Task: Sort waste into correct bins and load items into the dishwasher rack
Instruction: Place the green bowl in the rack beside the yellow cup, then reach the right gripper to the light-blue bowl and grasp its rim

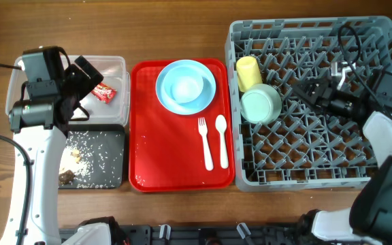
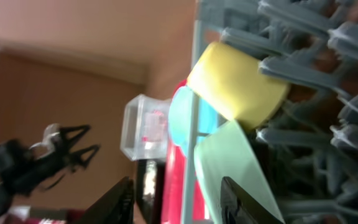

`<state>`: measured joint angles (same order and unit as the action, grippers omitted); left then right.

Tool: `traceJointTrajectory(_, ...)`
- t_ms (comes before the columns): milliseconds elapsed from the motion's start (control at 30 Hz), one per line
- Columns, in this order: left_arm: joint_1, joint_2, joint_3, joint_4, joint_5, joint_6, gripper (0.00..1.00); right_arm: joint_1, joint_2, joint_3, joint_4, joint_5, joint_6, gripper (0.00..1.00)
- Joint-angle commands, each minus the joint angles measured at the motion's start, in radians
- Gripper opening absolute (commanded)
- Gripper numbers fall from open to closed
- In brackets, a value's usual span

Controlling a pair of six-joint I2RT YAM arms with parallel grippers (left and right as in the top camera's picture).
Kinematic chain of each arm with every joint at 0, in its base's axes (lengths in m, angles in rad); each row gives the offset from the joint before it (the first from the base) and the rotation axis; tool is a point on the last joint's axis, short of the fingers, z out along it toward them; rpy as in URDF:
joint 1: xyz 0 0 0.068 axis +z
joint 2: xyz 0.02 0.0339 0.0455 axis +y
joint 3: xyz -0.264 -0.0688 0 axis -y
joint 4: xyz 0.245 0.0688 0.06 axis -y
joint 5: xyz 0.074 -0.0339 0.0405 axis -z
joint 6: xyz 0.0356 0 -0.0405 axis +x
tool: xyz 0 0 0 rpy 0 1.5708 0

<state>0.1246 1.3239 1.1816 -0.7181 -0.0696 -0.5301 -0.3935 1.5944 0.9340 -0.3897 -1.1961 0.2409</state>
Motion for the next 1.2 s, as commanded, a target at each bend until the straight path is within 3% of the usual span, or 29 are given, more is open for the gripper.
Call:
traceJointTrajectory(0, 0.003, 0.0, 0.01, 0.002, 0.001, -0.009, 1.0, 0.084, -0.142, 0.116, -0.112, 0.314, -0.055, 0.45)
traceJointTrajectory(133, 0.003, 0.0, 0.01, 0.002, 0.001, -0.009, 1.0, 0.267, -0.212, 0.27, -0.283, 0.611, -0.167, 0.48)
traceJointTrajectory(300, 0.003, 0.0, 0.01, 0.002, 0.001, -0.009, 1.0, 0.616, -0.171, 0.451, -0.397, 1.004, -0.233, 0.55)
traceJointTrajectory(500, 0.003, 0.0, 0.01, 0.002, 0.001, -0.009, 1.0, 0.995, 0.109, 0.571, -0.335, 1.248, -0.365, 0.59)
traceJointTrajectory(600, 0.003, 0.0, 0.01, 0.002, 0.001, -0.009, 1.0, 1.062, 0.229, 0.571, -0.273, 1.252, -0.477, 0.59)
traceJointTrajectory(767, 0.003, 0.0, 0.01, 0.002, 0.001, -0.009, 1.0, 1.121, 0.39, 0.571, -0.183, 1.249, -0.529, 0.54)
traceJointTrajectory(1167, 0.003, 0.0, 0.01, 0.002, 0.001, -0.009, 1.0, 1.123, 0.444, 0.563, -0.103, 1.22, -0.532, 0.45)
